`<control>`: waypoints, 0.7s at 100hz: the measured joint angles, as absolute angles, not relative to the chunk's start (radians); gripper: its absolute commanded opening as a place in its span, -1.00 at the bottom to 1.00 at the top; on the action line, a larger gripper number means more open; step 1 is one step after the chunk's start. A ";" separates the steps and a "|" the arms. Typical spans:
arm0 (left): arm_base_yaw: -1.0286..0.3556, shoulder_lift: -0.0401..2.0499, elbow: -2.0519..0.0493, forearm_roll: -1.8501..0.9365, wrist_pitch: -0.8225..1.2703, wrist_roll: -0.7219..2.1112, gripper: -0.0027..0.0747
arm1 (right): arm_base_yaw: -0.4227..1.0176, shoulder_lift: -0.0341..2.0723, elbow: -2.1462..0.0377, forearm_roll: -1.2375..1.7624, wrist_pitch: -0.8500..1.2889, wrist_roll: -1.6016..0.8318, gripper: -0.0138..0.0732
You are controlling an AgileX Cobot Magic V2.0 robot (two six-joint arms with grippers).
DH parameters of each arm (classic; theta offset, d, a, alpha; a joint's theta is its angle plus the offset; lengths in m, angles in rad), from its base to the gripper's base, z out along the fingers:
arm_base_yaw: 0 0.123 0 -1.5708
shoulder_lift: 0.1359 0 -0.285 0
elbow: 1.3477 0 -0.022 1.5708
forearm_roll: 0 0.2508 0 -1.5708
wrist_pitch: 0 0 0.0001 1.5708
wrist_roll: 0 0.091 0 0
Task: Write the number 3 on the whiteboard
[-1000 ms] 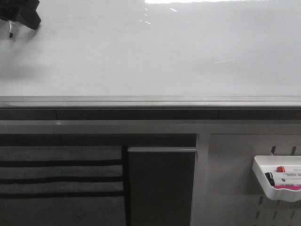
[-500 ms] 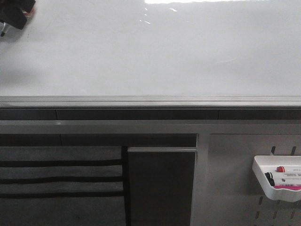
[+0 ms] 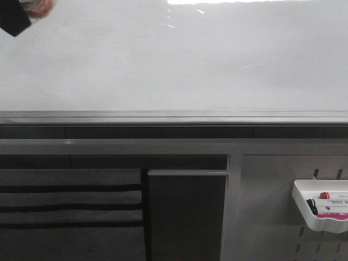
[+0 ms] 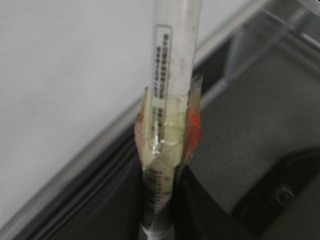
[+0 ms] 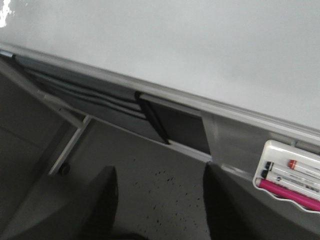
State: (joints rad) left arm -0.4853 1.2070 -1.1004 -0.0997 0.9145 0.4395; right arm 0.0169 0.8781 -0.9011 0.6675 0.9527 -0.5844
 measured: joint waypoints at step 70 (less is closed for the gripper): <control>-0.882 1.206 -1.100 -0.290 1.038 0.680 -0.98 | 0.582 1.228 -1.161 0.732 1.164 -1.050 0.12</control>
